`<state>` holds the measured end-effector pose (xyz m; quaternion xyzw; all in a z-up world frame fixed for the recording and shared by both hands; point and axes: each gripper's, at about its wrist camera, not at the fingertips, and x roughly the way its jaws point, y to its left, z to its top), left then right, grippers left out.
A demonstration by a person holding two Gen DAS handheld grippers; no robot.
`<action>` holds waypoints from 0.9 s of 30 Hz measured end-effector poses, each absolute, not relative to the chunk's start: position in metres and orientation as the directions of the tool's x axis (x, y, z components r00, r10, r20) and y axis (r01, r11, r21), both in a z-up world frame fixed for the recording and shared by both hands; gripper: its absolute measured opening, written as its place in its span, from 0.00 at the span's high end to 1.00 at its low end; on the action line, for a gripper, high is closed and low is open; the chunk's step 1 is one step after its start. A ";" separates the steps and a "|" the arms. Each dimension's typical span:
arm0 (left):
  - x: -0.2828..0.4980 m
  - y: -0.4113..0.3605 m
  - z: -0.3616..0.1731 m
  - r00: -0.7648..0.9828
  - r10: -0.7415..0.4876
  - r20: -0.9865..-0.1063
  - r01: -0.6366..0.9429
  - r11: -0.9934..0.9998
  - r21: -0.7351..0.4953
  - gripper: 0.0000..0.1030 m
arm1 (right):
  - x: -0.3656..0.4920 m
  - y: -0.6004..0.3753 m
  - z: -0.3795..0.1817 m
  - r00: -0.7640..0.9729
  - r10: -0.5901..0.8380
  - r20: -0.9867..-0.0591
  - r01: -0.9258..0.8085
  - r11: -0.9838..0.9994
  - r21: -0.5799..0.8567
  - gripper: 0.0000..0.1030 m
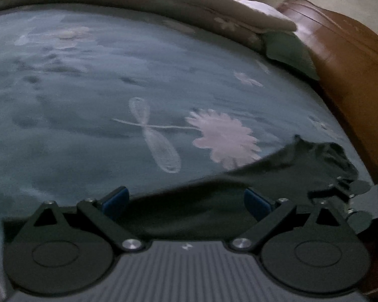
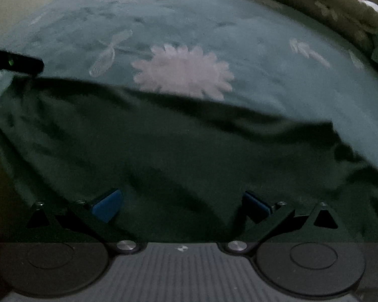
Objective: Fold clothes
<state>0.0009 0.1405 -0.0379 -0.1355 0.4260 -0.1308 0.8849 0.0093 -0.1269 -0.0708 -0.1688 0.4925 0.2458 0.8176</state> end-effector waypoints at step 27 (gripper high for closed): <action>-0.021 0.055 -0.049 0.501 -0.286 -0.817 0.137 0.958 -0.251 0.05 | 0.021 -0.218 -0.072 0.483 0.177 -0.858 -0.404 0.914 -0.039 0.00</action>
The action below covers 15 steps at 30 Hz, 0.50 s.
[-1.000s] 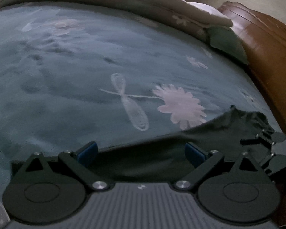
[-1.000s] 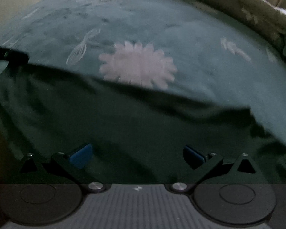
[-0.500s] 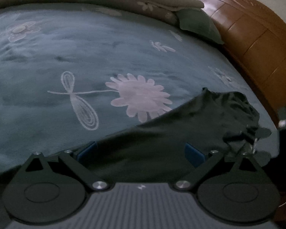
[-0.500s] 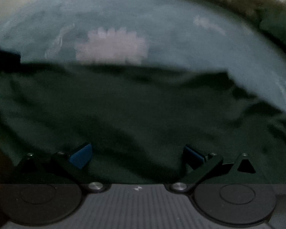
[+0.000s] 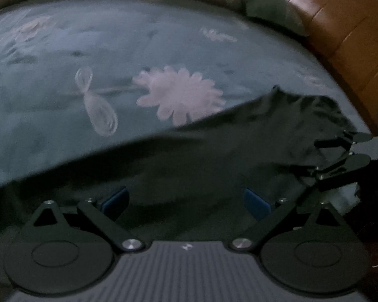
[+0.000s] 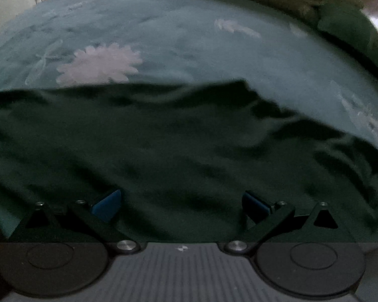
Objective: Fold clothes
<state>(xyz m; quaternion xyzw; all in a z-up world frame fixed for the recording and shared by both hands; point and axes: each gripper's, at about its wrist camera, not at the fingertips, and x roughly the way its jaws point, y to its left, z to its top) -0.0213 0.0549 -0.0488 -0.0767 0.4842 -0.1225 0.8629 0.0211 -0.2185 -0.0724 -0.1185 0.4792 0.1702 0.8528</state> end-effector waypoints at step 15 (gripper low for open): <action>-0.051 0.043 -0.069 0.478 -0.102 -0.872 -0.102 0.980 -0.171 0.05 | 0.034 -0.226 -0.079 0.393 0.205 -0.896 -0.422 0.906 0.023 0.00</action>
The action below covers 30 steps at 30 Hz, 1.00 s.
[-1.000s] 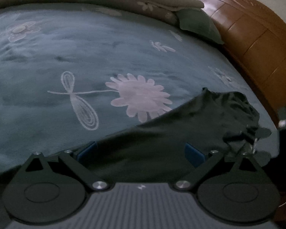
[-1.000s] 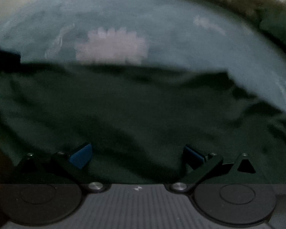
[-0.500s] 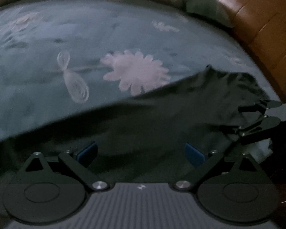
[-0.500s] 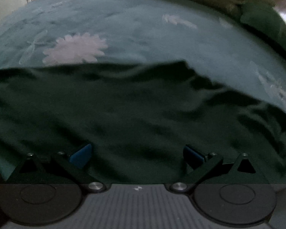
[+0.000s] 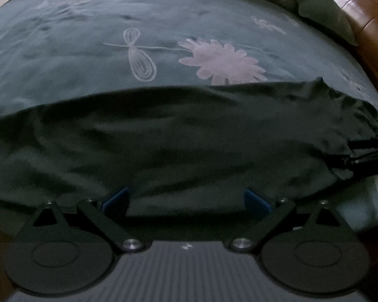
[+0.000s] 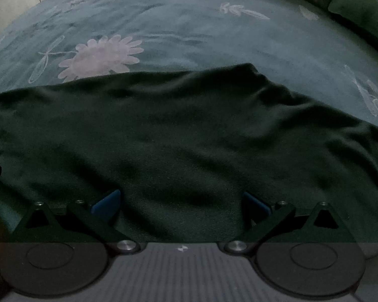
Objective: Fold clothes
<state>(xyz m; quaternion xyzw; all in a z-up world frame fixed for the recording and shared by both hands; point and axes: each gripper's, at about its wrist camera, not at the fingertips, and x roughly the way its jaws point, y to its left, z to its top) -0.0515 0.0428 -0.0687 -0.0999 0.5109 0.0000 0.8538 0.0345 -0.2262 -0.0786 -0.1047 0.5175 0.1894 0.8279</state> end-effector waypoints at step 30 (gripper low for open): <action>-0.107 0.181 -0.056 0.685 -0.145 -0.714 -0.318 0.822 -0.472 0.05 | 0.044 -0.181 -0.048 0.437 0.344 -0.831 -0.540 0.839 0.064 0.00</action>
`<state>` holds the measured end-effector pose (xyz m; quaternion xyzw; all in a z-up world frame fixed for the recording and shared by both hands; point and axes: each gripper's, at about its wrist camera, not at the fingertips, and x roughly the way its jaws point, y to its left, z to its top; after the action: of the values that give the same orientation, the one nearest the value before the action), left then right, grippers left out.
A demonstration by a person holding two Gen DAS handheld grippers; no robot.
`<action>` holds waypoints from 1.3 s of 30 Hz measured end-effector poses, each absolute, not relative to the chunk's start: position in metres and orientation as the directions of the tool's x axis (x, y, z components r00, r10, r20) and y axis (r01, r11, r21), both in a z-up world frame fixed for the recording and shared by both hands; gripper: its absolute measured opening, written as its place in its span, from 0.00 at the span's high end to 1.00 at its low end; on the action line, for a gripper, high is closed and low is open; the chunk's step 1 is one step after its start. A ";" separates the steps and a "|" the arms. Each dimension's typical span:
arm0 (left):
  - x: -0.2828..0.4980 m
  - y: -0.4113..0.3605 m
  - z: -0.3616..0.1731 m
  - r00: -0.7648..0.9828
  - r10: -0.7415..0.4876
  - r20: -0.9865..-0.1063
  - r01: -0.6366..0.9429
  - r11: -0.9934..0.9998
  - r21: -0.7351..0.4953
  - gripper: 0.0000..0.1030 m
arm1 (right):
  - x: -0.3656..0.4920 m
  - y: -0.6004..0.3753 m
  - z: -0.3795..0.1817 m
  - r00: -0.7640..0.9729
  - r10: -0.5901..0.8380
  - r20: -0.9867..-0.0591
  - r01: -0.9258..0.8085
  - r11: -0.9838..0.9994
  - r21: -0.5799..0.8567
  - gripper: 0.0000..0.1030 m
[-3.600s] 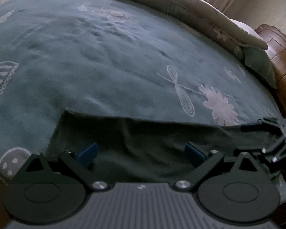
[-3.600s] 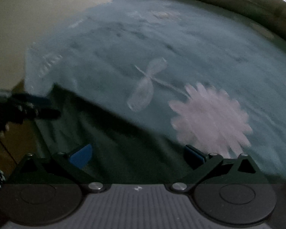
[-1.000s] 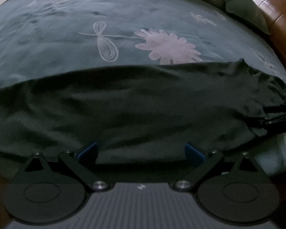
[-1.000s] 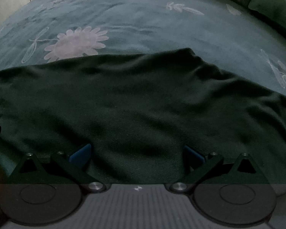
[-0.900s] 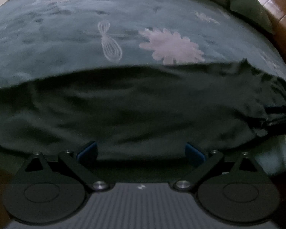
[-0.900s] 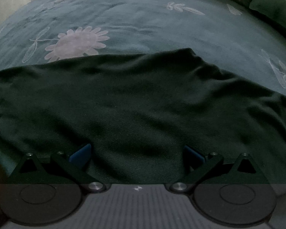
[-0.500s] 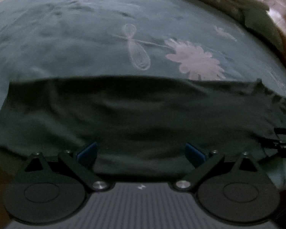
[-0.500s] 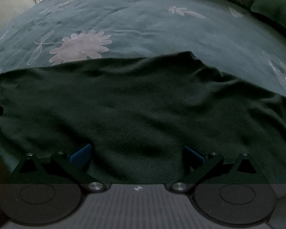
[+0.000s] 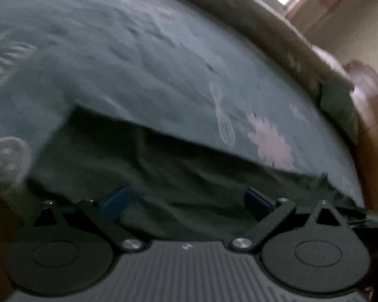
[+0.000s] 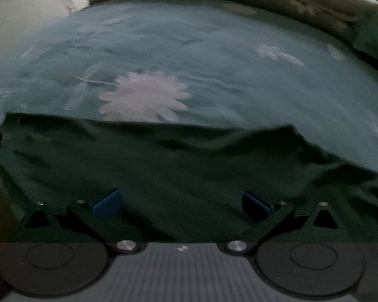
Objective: Fold clothes
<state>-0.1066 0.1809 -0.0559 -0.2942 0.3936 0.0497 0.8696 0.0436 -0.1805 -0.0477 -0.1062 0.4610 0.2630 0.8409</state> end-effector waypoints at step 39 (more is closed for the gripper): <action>-0.135 0.266 -0.156 0.955 -0.104 -0.279 -0.249 0.232 -0.940 0.01 | 0.042 -0.097 -0.033 0.396 0.417 -0.818 -0.710 0.704 0.015 0.00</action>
<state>-0.1352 0.2657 -0.1558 -0.6179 0.1429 0.0471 0.7718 0.0421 -0.0967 -0.0334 -0.1713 0.4282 0.3446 0.8176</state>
